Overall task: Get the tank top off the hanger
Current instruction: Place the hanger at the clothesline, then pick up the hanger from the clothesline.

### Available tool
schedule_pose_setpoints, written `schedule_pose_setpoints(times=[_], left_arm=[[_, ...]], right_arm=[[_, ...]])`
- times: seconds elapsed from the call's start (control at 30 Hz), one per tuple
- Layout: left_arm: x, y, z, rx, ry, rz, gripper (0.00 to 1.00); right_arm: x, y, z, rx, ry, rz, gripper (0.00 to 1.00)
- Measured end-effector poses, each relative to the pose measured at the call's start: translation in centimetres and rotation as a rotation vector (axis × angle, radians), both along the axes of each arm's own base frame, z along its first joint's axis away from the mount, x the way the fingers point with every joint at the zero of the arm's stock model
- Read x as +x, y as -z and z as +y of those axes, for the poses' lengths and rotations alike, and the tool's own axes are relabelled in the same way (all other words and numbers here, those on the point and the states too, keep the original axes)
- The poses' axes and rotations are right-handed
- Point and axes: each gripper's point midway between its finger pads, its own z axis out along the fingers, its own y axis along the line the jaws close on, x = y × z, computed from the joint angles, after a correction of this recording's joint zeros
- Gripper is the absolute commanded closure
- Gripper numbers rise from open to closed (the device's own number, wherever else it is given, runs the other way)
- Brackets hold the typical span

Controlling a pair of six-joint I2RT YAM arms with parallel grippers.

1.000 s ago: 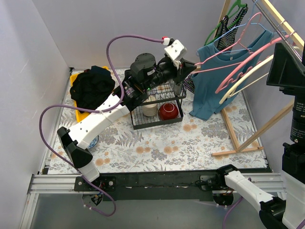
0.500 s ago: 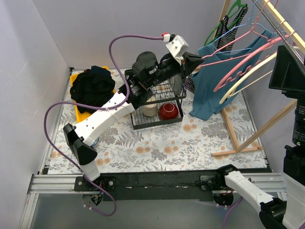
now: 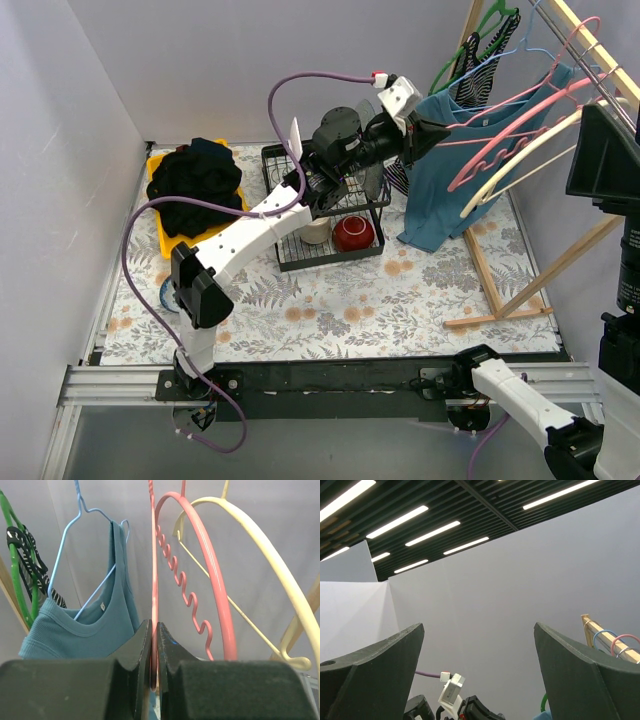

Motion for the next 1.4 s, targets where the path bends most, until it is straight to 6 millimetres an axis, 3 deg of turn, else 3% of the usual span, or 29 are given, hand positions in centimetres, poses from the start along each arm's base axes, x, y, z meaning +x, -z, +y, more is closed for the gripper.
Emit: schedule_pose_setpoints(times=[0.03, 0.07, 0.1, 0.17, 0.23, 0.37, 0.5, 0.67, 0.83, 0.97, 1.07, 1.3, 1.4], left_arm=[[0.0, 0.1, -0.1, 0.002, 0.001, 0.004, 0.74], [0.1, 0.3, -0.1, 0.002, 0.001, 0.01, 0.49], [0.1, 0.3, -0.1, 0.003, 0.0, 0.007, 0.37], [0.1, 0.6, 0.1, -0.002, -0.009, 0.013, 0.24], [0.0, 1.5, 0.7, 0.007, -0.026, 0.032, 0.21], [-0.6, 3.8, 2.7, 0.048, -0.072, 0.07, 0.02], [-2.0, 3.4, 5.7, 0.048, -0.114, 0.071, 0.02], [-5.4, 0.7, 10.7, 0.002, -0.138, 0.034, 0.02], [-9.4, -1.1, 15.8, -0.069, -0.143, -0.012, 0.02], [-11.3, -1.5, 18.1, -0.093, -0.141, -0.028, 0.02], [-11.9, -1.2, 19.0, -0.087, -0.141, -0.021, 0.02], [-12.9, 2.0, 20.3, -0.026, -0.148, 0.028, 0.02], [-13.1, 3.3, 21.0, -0.012, -0.161, 0.052, 0.02]], right_arm=[[0.1, 0.1, 0.0, -0.002, 0.0, 0.005, 0.01], [0.2, 0.2, 0.0, -0.002, 0.001, 0.01, 0.01], [0.2, 0.2, 0.0, -0.002, 0.002, 0.012, 0.01], [0.4, 0.3, 0.0, -0.002, 0.005, 0.018, 0.01], [0.8, 0.6, -0.1, 0.0, 0.012, 0.043, 0.01], [2.8, 0.8, 0.2, 0.002, 0.025, 0.122, 0.03], [6.1, 2.6, 1.6, -0.029, 0.018, 0.221, 0.1], [12.3, 6.1, 4.3, -0.077, 0.007, 0.389, 0.17], [19.0, 11.1, 6.7, -0.119, 0.021, 0.578, 0.18], [23.5, 15.5, 7.5, -0.148, 0.076, 0.72, 0.26], [25.8, 17.8, 7.4, -0.15, 0.133, 0.787, 0.3], [28.1, 19.9, 6.2, -0.095, 0.245, 0.852, 0.33], [29.0, 20.3, 5.9, -0.055, 0.274, 0.863, 0.44]])
